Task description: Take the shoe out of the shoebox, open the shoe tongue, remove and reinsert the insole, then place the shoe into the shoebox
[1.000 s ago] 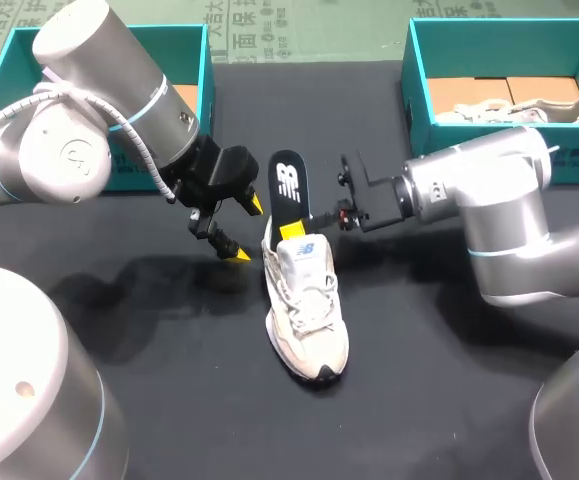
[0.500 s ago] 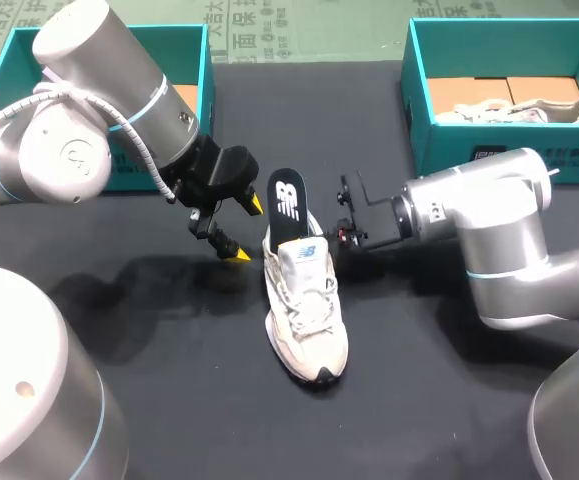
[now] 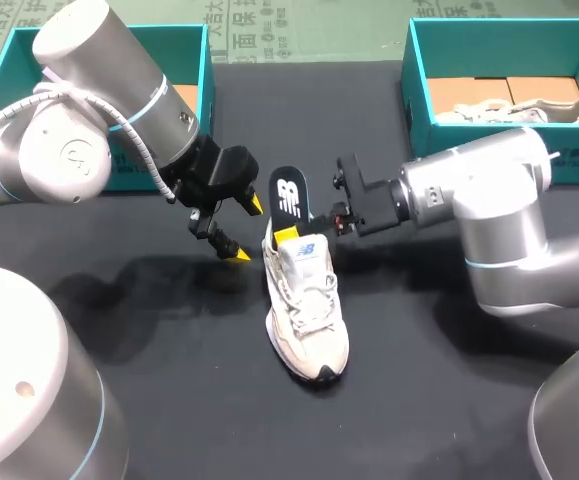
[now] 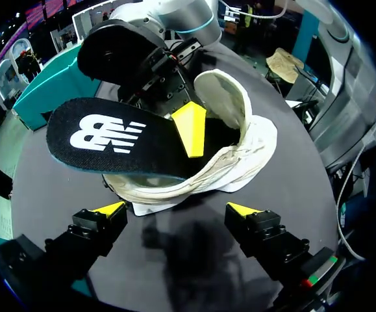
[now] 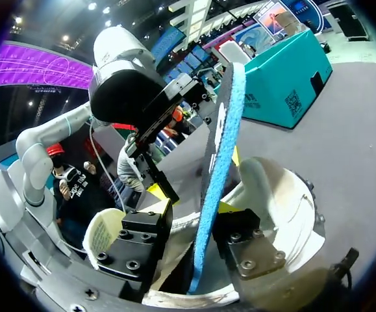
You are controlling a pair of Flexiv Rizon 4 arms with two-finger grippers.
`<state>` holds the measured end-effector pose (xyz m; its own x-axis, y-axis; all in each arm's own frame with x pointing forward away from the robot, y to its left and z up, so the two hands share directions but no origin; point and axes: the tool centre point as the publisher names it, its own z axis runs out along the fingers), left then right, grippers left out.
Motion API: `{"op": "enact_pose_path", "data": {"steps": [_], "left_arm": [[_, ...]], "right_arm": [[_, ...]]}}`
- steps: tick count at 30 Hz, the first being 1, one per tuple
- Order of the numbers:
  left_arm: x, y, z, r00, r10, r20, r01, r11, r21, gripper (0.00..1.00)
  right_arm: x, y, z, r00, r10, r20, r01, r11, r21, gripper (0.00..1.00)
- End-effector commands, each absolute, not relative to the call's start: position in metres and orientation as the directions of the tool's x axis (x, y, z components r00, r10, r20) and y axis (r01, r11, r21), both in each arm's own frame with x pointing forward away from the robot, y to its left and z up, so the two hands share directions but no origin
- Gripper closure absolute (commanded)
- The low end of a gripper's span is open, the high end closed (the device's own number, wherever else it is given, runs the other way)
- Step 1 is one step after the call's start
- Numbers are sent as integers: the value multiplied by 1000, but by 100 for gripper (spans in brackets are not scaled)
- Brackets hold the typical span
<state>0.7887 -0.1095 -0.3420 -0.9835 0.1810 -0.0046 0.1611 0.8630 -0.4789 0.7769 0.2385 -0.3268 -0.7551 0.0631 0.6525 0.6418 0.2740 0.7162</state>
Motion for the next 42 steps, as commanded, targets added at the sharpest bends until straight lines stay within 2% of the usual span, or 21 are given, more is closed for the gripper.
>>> {"op": "enact_pose_path", "data": {"steps": [1,9,12,14,15,42], "left_arm": [[787,-109,-343,-984,180,-8,162,864,-477,0],[787,-109,-343,-984,180,-8,162,864,-477,0],[787,-109,-343,-984,180,-8,162,864,-477,0],[787,-109,-343,-984,180,-8,162,864,-477,0],[787,-109,-343,-984,180,-8,162,864,-477,0],[787,-109,-343,-984,180,-8,162,864,-477,0]], "right_arm": [[783,238,-317,-762,65,645,632,294,717,60],[797,234,-313,-771,72,633,623,299,723,63],[802,234,-313,-770,71,634,623,298,723,68],[804,236,-313,-769,67,636,623,300,722,82],[804,237,-313,-768,64,638,624,303,720,99],[765,234,-349,-685,91,723,717,261,646,100]]}}
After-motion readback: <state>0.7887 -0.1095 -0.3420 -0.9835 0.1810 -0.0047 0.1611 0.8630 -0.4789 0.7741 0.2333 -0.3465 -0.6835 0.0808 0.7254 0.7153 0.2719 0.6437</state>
